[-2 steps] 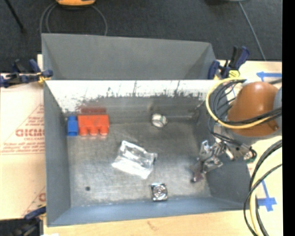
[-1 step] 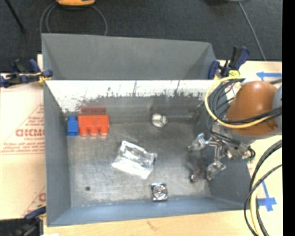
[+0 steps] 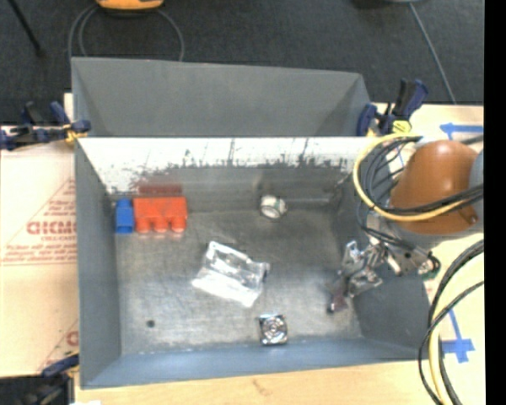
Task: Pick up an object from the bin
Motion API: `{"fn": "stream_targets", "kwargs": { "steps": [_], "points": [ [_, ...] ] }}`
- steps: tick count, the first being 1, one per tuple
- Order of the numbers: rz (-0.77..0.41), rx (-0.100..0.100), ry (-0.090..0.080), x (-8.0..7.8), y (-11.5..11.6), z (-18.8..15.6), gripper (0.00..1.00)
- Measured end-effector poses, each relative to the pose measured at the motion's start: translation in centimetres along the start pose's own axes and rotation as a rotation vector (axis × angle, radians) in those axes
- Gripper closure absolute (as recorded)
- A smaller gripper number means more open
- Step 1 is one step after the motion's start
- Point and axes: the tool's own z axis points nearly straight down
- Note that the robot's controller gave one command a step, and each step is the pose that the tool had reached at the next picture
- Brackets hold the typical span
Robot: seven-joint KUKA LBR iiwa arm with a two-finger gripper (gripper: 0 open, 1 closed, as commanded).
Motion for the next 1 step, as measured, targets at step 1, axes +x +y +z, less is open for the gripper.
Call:
{"fn": "stream_targets", "kwargs": {
  "steps": [1],
  "points": [
    [0.001,-0.005,-0.008,-0.37,0.27,-0.11,0.0]
  ]
}}
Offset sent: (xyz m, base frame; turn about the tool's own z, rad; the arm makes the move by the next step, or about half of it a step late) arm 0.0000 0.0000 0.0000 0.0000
